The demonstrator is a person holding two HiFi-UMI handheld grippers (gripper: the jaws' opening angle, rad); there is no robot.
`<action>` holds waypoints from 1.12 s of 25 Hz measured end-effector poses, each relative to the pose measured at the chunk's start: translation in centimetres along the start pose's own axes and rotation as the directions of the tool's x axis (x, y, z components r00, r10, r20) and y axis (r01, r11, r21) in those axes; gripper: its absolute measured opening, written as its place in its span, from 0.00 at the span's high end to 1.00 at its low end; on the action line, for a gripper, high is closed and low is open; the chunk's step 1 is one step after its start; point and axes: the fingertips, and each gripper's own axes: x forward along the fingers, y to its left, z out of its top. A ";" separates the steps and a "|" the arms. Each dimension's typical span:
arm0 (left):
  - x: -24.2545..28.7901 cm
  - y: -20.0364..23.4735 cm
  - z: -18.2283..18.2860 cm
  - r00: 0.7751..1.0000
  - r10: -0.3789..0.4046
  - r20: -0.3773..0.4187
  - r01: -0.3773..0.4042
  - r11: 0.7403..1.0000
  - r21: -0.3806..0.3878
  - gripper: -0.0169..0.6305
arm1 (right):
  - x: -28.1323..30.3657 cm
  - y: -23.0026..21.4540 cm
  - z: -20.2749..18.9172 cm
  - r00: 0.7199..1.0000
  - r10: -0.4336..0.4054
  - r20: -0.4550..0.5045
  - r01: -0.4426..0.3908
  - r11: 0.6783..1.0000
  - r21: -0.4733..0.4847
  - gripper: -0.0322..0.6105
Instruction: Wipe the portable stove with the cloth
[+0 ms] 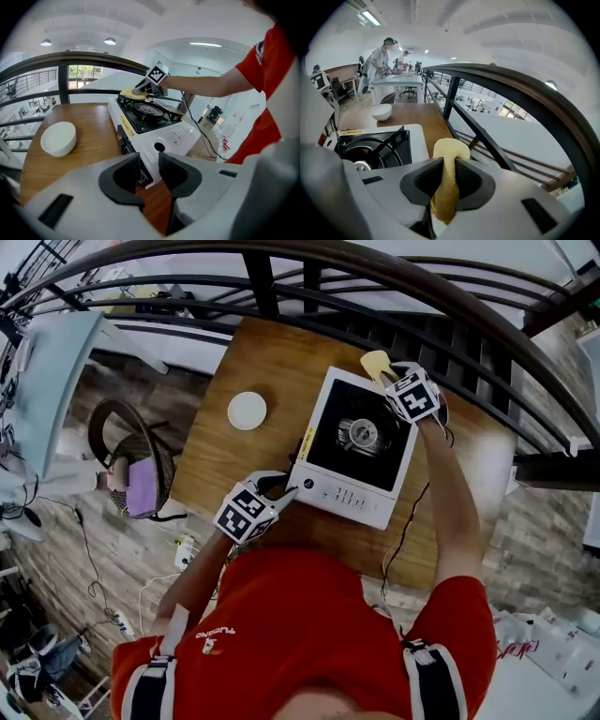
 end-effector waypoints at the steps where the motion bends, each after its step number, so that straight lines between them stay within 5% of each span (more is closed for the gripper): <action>1: 0.0 0.0 0.0 1.000 0.000 -0.001 0.000 1.000 0.002 0.78 | 0.4 0.5 0.7 1.000 0.010 0.003 -0.010 1.000 -0.012 0.82; 16: -0.2 -0.2 0.3 1.000 -0.019 0.015 0.019 1.000 0.001 0.78 | 4.8 6.8 9.9 0.990 0.116 0.081 -0.106 0.988 -0.113 0.82; 28: -0.1 0.1 0.0 0.999 -0.029 0.022 0.029 1.000 0.012 0.78 | 4.8 11.6 12.1 0.987 0.153 0.044 -0.135 0.954 -0.269 0.82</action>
